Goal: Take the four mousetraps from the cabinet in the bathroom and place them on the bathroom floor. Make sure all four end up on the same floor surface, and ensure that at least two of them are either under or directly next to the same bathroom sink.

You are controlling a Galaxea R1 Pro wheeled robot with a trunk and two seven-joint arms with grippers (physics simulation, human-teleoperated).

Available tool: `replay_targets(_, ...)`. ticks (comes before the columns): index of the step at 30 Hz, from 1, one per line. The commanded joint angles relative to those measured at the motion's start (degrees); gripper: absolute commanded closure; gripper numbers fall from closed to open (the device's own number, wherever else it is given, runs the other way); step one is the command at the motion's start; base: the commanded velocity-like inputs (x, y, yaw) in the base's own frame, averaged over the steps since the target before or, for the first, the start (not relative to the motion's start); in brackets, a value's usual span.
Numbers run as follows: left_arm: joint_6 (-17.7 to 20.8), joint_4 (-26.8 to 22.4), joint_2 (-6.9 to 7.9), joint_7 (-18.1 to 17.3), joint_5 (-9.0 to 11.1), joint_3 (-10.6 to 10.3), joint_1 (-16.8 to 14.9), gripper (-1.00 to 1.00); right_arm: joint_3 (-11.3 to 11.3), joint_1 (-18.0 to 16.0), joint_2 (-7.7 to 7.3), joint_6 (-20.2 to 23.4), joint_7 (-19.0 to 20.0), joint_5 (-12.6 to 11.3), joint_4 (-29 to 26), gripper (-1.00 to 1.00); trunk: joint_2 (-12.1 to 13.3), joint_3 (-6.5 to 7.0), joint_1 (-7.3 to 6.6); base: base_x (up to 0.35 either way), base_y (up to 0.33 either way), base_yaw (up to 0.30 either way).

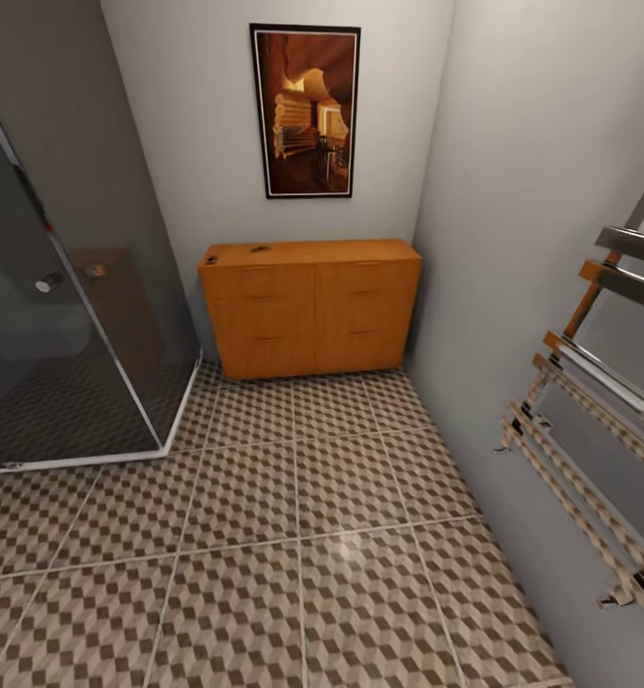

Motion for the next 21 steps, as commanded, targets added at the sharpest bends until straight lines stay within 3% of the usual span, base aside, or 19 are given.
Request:
replay_targets(1,0.06,-0.22,0.08,0.39,-0.02,-0.17,-0.07,-1.0,0.48,-0.07,0.04,-0.53,0.21,-0.53,0.25,-1.0,-0.03,-0.05,0.03,0.334,0.0,0.0)
replay_targets(21,0.06,-0.21,0.13,0.39,-0.02,-0.17,-0.07,-1.0,0.42,-0.07,0.08,-1.22,0.8,-0.49,0.27,-1.0,-0.03,-0.05,0.03,0.334,0.0,0.0)
